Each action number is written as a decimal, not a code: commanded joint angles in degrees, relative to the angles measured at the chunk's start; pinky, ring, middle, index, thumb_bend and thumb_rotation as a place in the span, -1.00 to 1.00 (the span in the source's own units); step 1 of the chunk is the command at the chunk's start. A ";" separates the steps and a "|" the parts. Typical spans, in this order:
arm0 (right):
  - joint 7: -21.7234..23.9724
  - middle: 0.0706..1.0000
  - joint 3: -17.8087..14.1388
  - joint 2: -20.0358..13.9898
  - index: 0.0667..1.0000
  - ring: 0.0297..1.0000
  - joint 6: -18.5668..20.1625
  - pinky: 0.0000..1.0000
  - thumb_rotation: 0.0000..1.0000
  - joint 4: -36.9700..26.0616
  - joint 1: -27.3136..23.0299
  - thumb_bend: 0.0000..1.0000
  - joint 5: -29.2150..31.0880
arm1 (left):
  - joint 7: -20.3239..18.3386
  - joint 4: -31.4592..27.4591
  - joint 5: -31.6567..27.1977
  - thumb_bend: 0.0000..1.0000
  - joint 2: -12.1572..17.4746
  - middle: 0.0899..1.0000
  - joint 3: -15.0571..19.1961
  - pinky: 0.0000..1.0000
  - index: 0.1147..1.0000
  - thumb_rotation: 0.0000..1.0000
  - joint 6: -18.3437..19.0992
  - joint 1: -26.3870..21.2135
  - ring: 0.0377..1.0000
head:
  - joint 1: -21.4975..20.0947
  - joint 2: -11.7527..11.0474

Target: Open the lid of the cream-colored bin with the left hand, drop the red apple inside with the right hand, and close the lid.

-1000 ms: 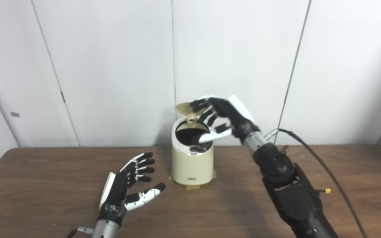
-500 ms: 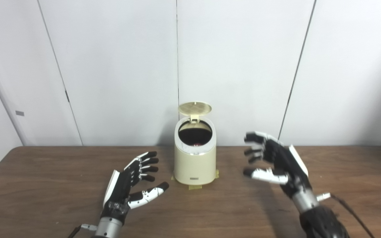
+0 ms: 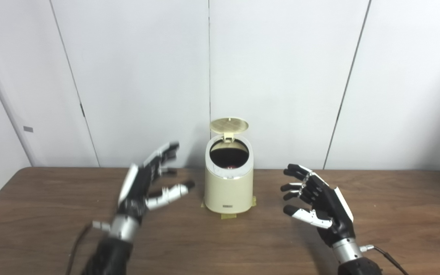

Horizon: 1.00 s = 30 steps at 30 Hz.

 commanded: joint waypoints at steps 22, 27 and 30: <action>-3.36 0.38 0.87 2.31 0.40 0.09 -0.74 -0.07 -0.47 -3.37 -2.62 0.67 -4.49 | -6.93 19.05 17.67 0.87 5.62 0.97 -14.41 0.86 0.90 -0.21 5.18 -28.32 1.00 | -0.92 -0.65; -3.57 0.39 0.84 2.70 0.40 0.09 -0.40 -0.07 -0.43 -3.31 -2.77 0.69 -4.68 | -7.53 21.12 20.63 0.86 6.48 0.92 -16.86 0.81 0.77 -0.20 3.51 -28.90 0.97 | -1.50 -0.57; -3.46 0.38 0.88 3.02 0.40 0.08 0.02 -0.09 -0.43 -3.47 -2.67 0.69 -4.25 | -8.38 21.22 20.86 0.88 6.60 0.87 -17.48 0.73 0.74 -0.20 3.19 -28.45 0.95 | -1.70 -0.50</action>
